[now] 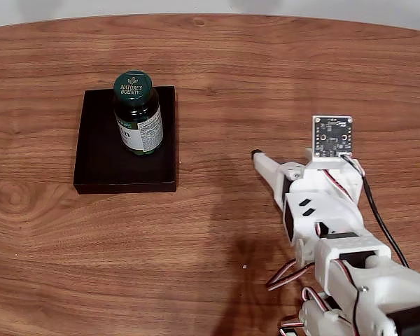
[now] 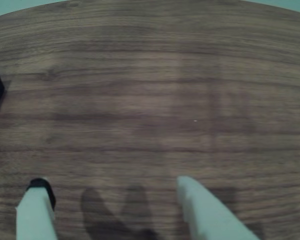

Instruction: Pick up the pill bottle and place it in the black box.

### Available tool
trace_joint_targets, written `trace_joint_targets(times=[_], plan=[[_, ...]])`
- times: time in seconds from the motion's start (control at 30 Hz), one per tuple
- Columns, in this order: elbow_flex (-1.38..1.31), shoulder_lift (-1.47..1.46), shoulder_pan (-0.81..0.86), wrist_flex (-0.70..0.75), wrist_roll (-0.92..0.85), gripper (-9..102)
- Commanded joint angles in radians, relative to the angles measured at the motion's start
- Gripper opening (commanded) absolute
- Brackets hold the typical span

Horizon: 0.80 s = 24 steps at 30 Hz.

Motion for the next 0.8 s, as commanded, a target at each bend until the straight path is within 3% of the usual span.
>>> trace_joint_targets(times=[0.0,0.37,0.77], plan=[[-0.012,0.097,0.026,0.08,0.02,24],[-0.011,0.222,0.034,0.422,0.043,4],[-0.008,0.345,0.044,0.675,-0.133,0]])
